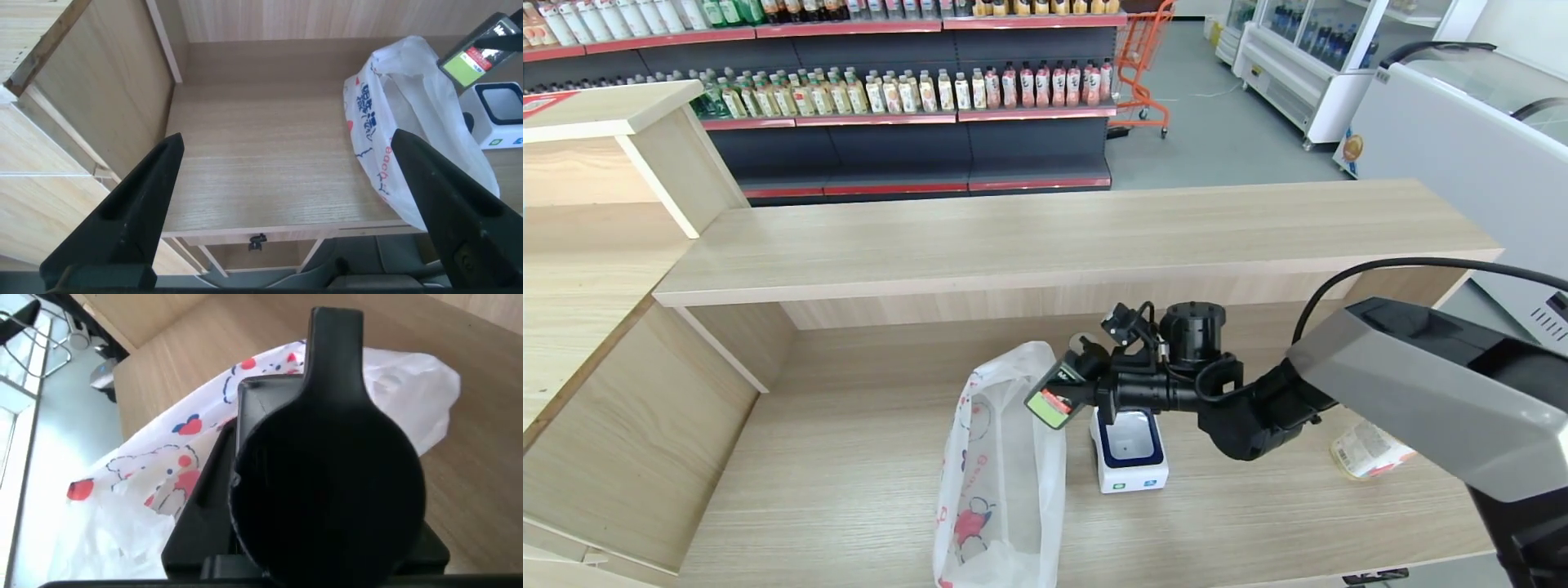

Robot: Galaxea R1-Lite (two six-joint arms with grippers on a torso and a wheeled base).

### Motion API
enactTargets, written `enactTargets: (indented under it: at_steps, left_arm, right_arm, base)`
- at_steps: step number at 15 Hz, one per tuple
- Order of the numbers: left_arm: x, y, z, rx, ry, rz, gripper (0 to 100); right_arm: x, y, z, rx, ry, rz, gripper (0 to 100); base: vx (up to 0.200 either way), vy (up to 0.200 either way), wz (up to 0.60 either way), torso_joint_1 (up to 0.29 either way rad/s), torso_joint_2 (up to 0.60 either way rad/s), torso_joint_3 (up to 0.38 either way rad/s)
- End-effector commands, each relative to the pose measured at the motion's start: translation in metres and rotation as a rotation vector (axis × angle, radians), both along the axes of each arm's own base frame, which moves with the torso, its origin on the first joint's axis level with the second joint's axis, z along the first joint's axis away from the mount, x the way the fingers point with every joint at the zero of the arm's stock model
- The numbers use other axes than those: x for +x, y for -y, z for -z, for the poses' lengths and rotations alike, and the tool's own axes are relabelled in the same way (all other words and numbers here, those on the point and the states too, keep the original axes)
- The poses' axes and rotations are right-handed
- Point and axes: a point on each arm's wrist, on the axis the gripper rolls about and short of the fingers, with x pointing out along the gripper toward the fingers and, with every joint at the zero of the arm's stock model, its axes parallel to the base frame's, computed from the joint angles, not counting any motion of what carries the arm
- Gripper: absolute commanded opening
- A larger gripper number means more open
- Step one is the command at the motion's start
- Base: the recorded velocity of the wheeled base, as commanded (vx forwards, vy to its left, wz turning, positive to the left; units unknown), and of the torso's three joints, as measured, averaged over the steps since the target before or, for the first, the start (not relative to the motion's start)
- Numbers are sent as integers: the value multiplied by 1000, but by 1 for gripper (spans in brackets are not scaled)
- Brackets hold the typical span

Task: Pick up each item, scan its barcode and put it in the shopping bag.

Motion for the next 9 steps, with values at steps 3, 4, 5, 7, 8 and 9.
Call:
enactTargets:
  at_steps: [3, 4, 5, 7, 8, 9]
  left_arm:
    - [0, 0, 0, 0, 1, 0, 100]
    - [0, 0, 0, 0, 1, -2, 100]
    - [0, 0, 0, 0, 1, 0, 100]
    - [0, 0, 0, 0, 1, 0, 100]
    - [0, 0, 0, 0, 1, 0, 100]
    - [0, 0, 0, 0, 1, 0, 100]
  right_arm:
    - [-3, -21, 38, -73, 41, -36, 0]
    - [-4, -25, 45, -90, 62, -46, 0]
    - [-5, -30, 50, -100, 79, -62, 0]
    - [-9, -42, 55, -101, 90, -89, 0]
    - [-9, -47, 58, -107, 102, -91, 0]
    - [-9, -52, 64, -124, 132, -89, 0]
  base:
    - [0, 0, 0, 0, 0, 0]
    - [0, 0, 0, 0, 0, 0]
    - [0, 0, 0, 0, 0, 0]
    - [0, 0, 0, 0, 0, 0]
    - [0, 0, 0, 0, 0, 0]
    - [0, 0, 0, 0, 0, 0]
